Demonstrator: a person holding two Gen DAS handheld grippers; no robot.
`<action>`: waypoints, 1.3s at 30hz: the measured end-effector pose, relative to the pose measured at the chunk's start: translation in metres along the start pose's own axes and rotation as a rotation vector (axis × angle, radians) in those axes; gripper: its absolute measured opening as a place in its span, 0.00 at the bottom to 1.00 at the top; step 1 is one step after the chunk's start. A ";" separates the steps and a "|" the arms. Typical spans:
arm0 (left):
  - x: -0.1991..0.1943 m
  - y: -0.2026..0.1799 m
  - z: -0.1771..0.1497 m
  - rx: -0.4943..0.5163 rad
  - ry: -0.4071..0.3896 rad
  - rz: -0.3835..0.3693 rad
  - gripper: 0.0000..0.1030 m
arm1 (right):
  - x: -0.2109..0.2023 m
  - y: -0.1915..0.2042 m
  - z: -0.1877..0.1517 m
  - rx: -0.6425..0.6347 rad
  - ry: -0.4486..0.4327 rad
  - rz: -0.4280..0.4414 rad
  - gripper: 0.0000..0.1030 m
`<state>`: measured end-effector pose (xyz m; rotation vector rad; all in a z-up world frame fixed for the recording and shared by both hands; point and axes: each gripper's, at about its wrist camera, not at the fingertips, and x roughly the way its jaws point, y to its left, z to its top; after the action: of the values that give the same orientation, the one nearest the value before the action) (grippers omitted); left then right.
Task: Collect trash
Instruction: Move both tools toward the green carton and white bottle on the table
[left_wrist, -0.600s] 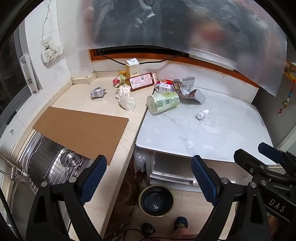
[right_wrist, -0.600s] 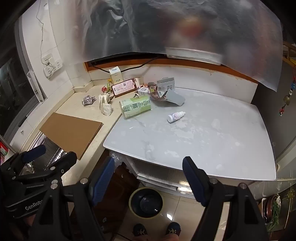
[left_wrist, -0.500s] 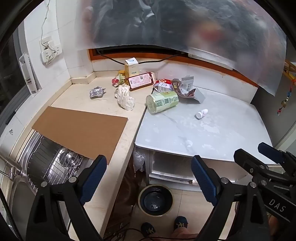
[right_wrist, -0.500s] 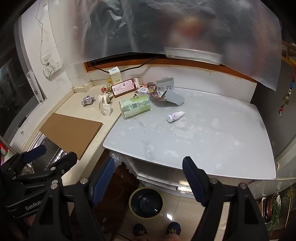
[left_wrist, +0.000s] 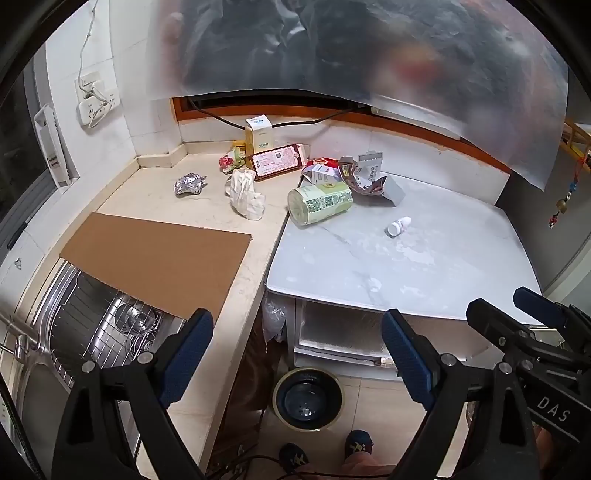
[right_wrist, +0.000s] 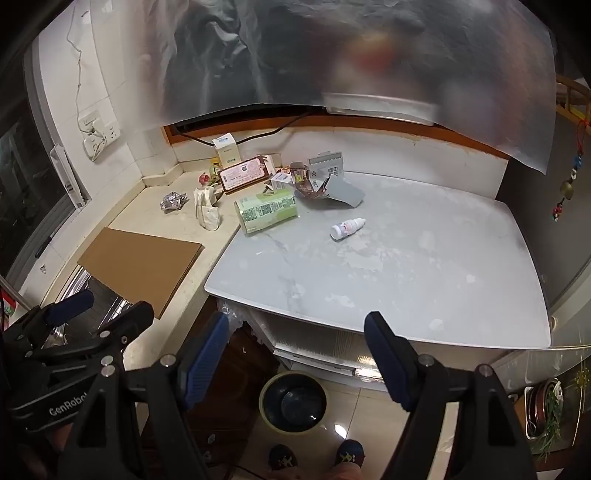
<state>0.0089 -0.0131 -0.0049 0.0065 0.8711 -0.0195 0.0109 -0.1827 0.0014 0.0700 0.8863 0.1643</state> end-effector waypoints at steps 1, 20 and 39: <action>0.000 -0.001 0.000 0.003 -0.002 -0.003 0.88 | 0.000 0.000 0.000 0.001 0.000 0.000 0.74; 0.004 0.004 0.004 0.017 0.001 -0.026 0.85 | 0.001 0.002 0.000 0.007 0.004 -0.004 0.74; 0.007 0.008 0.008 0.032 0.000 -0.034 0.85 | 0.003 0.002 -0.001 0.015 0.008 -0.005 0.74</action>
<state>0.0199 -0.0055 -0.0047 0.0210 0.8706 -0.0654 0.0119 -0.1799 -0.0009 0.0814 0.8957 0.1530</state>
